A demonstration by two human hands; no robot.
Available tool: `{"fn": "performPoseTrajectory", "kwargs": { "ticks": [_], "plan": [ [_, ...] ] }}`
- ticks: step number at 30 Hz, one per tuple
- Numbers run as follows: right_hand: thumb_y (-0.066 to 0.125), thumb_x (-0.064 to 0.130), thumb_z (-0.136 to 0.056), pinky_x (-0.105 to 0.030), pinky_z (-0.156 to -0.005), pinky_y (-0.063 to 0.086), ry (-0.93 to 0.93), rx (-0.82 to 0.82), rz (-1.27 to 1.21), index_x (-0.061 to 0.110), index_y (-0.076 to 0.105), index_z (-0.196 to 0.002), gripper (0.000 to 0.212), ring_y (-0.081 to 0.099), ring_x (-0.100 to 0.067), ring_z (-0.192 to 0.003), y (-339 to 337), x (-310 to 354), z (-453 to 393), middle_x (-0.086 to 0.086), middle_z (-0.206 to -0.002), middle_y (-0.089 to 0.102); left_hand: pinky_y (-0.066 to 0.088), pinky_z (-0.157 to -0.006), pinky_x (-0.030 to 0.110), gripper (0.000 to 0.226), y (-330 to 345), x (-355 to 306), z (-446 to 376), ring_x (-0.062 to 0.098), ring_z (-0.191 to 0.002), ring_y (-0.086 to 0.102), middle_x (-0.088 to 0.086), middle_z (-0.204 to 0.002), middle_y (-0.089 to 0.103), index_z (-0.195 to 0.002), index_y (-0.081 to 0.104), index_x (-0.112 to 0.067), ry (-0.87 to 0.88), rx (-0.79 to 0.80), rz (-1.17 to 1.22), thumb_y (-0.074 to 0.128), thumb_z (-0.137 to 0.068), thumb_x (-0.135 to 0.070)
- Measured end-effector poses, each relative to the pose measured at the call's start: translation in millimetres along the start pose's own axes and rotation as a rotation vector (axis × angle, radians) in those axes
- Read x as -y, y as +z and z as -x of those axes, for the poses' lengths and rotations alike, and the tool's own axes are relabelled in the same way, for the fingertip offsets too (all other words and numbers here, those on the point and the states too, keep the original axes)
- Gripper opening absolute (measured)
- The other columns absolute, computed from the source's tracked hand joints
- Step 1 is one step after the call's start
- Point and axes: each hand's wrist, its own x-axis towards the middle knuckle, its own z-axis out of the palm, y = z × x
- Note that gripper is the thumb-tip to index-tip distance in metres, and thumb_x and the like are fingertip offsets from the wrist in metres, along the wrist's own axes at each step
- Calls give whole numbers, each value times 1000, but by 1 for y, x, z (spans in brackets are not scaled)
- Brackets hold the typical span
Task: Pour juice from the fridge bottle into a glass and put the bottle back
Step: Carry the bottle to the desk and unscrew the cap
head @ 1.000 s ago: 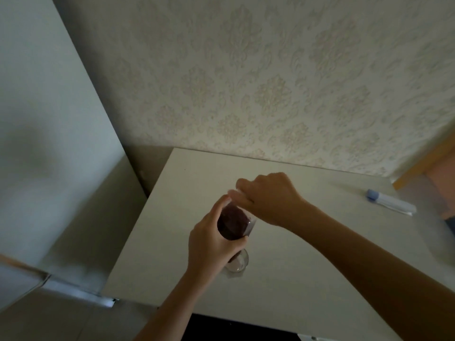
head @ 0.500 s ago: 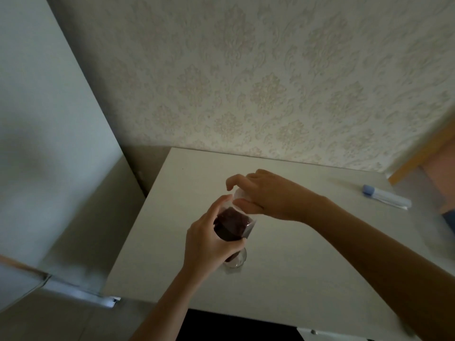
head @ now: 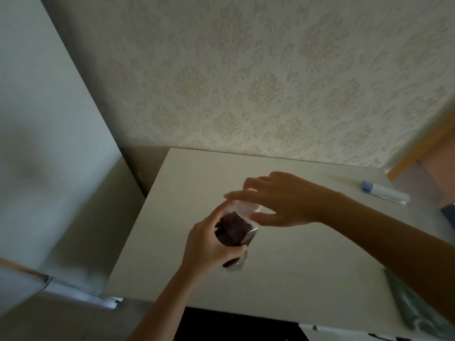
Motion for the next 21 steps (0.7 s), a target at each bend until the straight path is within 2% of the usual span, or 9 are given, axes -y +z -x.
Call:
{"fn": "performPoseTrajectory", "kwargs": {
  "ticks": [2,3,6,8,10,13,15,18,21],
  "plan": [
    [26,62,-90,-27,-66,47,96,-34,-25,35,29,-137,54,59,-13,-76,4,4,-2,5,-110,60,53,-81,17,89,-1,-3,-1,-4,-93,60,-37,-104,51,-124,32,-59,27,-7,-38,81,-50,-48],
    [23,60,-91,-26,-65,46,108,-34,-20,34,33,-134,50,59,-13,-74,5,5,-4,6,-105,63,53,-81,17,91,-1,-4,-1,-4,-92,60,-36,-104,51,-125,31,-60,30,-12,-51,82,-50,-46],
    [30,53,-94,-20,-61,40,95,-53,-134,42,29,-135,42,53,-8,-74,3,4,-5,13,-98,51,53,-81,17,92,-2,-3,-1,-5,-92,58,-33,-103,53,-127,32,-57,28,-20,-75,84,-51,-45],
    [37,60,-88,-18,-61,37,125,-66,-163,45,20,-140,56,50,-5,-73,2,1,-3,13,-102,47,55,-81,22,91,-2,-1,0,-3,-93,60,-27,-106,58,-129,35,-50,28,-19,-83,83,-51,-45],
    [29,65,-88,-21,-65,41,176,-57,-107,42,27,-138,56,55,-6,-76,5,3,-4,13,-105,58,55,-81,27,92,-2,-1,0,2,-96,62,-22,-109,61,-131,37,-46,17,-19,-75,82,-51,-44],
    [24,57,-93,-23,-61,41,138,-77,-43,33,40,-130,47,58,-9,-81,14,8,-10,8,-101,64,55,-81,28,92,-3,0,2,1,-96,62,-26,-106,59,-130,36,-50,2,-20,-54,81,-50,-44],
    [28,51,-95,-20,-55,34,97,-102,-58,32,41,-130,43,47,-6,-74,17,8,-10,6,-95,59,56,-79,28,89,-4,3,4,1,-93,62,-23,-103,61,-129,37,-50,-17,-13,-39,79,-50,-48],
    [31,47,-96,-23,-65,42,85,-169,-125,33,39,-134,41,47,-6,-78,25,5,-5,5,-99,55,56,-79,28,89,-6,10,9,3,-95,62,-17,-108,63,-130,38,-46,-39,-21,-30,78,-50,-49],
    [49,39,-92,-17,-77,44,254,-364,-430,30,48,-127,36,52,-4,-90,43,9,4,7,-107,57,54,-80,20,88,-8,18,16,0,-98,60,-26,-113,56,-128,36,-53,-57,-38,-3,78,-51,-48]
  ]
}}
